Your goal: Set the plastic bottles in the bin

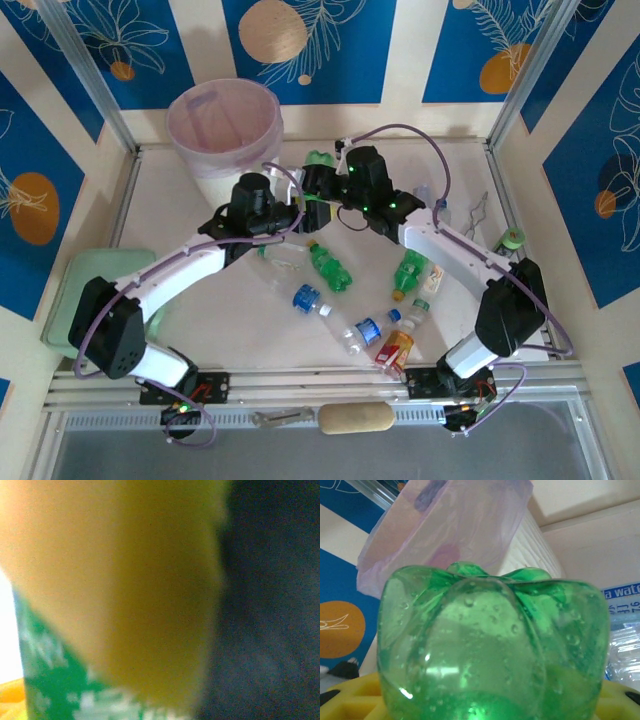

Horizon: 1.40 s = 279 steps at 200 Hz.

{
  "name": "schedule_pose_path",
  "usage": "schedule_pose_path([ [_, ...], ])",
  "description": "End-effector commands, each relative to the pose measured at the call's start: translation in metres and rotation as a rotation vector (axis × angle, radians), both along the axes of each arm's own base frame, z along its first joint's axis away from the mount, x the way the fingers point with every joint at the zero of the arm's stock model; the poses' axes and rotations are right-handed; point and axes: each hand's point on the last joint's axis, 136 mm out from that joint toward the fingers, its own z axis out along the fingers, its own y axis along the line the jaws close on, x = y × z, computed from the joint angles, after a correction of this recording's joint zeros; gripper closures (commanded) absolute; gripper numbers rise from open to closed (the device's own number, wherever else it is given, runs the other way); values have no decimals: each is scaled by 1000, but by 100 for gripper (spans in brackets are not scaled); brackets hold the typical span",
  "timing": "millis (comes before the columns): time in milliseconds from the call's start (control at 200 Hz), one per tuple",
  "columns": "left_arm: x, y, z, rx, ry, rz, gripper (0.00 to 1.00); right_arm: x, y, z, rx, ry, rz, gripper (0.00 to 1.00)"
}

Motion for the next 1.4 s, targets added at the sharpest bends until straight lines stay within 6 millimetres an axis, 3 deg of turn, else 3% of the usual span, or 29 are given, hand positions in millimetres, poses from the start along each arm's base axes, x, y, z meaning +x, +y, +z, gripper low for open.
schedule_pose_path([
  [0, -2, -2, 25, -22, -85, -12, 28, -9, 1, 14, 52, -14, 7, 43],
  [195, -2, -5, 26, -36, -79, -25, 47, -11, 5, 11, 58, -4, 30, 43],
  [410, -4, -4, 30, -46, -91, -28, 55, -8, 6, 9, 60, 4, 32, 33],
  [460, -5, -4, 30, -47, -90, -30, 55, -7, 5, 10, 61, 1, 30, 29],
  [620, -4, -4, 32, -51, -92, -28, 55, 0, 0, 18, 60, -17, 13, 0],
  [840, -1, -2, 28, -32, -91, -9, 56, 11, -34, 35, 83, -65, -74, 1],
  [1080, 4, -7, 20, -24, -58, -17, 56, 6, -75, 62, 190, -138, -147, 1],
  [1265, 8, -6, 23, -2, -78, -6, 56, 2, -96, 59, 201, -135, -189, 1],
  [1391, 22, 13, 28, 81, -125, 55, 56, -2, -116, 51, 190, -131, -235, 1],
])
